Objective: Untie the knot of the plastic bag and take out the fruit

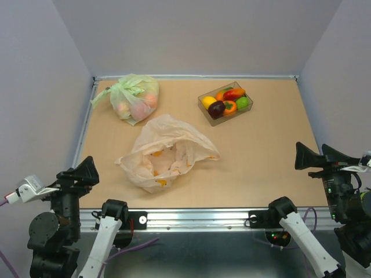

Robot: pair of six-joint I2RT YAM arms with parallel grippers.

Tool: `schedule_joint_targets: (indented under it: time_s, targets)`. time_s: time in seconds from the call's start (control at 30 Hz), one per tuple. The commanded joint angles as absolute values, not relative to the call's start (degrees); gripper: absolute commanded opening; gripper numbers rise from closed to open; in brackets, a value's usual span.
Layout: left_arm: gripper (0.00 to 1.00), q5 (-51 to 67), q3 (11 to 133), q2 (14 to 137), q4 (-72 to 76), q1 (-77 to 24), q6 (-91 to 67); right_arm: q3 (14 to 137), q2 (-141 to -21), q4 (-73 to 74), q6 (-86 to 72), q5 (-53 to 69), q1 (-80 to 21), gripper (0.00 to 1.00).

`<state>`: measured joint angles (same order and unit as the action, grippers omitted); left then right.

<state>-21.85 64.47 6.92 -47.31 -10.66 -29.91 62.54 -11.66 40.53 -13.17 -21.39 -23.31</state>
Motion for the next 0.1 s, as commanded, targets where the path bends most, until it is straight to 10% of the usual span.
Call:
schedule_joint_targets:
  time_s: [0.0, 0.07]
  targets:
    - [0.99, -19.51, 63.72, 10.01, -42.46, -10.63, -29.1, 64.69, -12.13, 40.08, -13.01, -21.09, -23.55, 1.0]
    - [0.99, -18.9, 63.72, 11.16, -41.58, -10.63, -28.83, 65.12, -12.57, 40.17, -13.09, -21.44, -23.55, 1.0]
